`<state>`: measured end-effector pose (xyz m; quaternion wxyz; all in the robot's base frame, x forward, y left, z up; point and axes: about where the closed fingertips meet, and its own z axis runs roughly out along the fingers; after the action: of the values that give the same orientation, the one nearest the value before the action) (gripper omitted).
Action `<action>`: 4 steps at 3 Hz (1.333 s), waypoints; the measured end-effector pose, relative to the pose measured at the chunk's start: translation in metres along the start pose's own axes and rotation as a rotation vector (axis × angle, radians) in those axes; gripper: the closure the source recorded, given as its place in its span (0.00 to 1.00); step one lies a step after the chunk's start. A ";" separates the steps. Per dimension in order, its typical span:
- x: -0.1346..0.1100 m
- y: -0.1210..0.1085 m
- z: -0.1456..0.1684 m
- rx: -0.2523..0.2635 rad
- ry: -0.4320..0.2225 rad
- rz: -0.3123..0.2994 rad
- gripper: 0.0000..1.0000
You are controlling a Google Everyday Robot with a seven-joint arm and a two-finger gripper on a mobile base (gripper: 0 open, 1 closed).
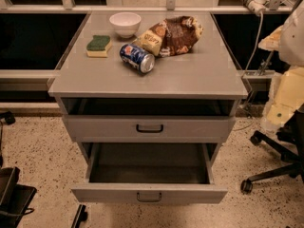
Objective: Close middle drawer
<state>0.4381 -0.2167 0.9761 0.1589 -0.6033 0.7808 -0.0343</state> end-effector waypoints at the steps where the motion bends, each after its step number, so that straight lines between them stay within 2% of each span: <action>1: 0.000 0.000 0.000 0.000 0.000 0.000 0.00; 2: 0.009 0.004 0.015 -0.014 0.002 0.041 0.00; 3: 0.022 0.026 0.056 -0.063 -0.027 0.115 0.00; 4: 0.039 0.049 0.111 -0.137 -0.024 0.188 0.00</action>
Offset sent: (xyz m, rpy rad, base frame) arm -0.0043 -0.0137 -0.0464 0.0302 0.0696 -0.0884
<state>0.4157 -0.2251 0.8509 0.1290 -0.5371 0.8325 0.0415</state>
